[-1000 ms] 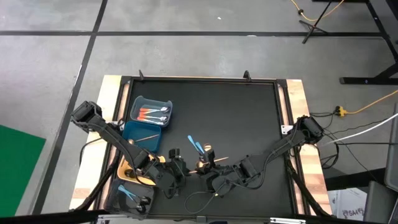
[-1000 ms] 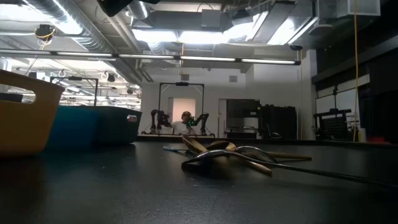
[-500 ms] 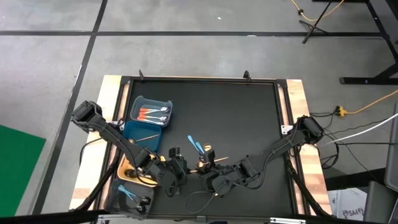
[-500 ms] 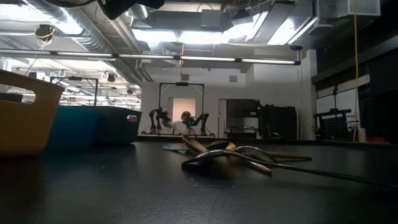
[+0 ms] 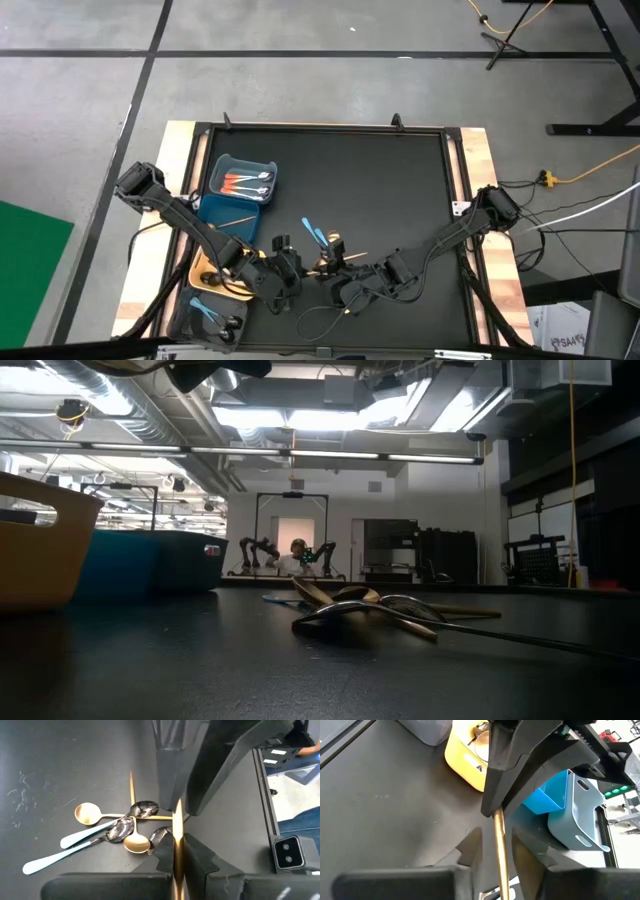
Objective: Sort silverware by color (type)
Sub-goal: Put the gold spoon into the blue bin
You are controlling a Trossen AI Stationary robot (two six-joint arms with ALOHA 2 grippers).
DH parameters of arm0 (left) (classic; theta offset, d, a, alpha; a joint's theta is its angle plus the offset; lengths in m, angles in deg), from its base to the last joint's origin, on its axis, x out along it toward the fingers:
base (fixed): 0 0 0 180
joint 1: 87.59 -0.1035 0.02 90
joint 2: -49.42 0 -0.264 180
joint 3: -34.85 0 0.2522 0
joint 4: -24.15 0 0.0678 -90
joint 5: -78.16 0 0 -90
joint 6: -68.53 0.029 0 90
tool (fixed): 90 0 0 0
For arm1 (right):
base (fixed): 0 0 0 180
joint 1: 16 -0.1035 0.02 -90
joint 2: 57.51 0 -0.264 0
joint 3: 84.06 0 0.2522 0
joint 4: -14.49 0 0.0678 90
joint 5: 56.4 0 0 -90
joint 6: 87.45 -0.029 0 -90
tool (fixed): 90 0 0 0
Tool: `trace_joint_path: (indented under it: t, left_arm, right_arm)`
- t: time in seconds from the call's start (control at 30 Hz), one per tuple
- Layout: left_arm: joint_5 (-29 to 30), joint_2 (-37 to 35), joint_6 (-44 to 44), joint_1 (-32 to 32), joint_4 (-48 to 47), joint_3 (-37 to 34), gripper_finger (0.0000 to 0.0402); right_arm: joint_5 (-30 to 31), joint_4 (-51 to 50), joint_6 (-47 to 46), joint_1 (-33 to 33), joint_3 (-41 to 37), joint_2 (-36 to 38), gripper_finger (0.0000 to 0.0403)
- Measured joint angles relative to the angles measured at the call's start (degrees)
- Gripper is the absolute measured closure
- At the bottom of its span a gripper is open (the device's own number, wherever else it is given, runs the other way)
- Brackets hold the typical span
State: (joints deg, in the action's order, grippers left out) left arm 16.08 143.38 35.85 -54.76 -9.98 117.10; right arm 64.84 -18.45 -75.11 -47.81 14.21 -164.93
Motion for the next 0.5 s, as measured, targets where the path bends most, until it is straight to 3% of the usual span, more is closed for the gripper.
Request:
trace_joint_path:
  t: [0.17, 0.5]
  left_arm:
    - [-0.1, 0.0, 0.0, 0.0, -2.0, 0.0, 0.0389]
    - [-0.6, -0.2, 2.6, -1.4, -6.5, 0.0, 0.0389]
  right_arm:
    - [0.1, -0.4, 0.0, 0.0, 0.0, 0.0, 0.0286]
    - [0.3, -6.1, -0.8, -1.7, 0.0, 4.1, 0.0285]
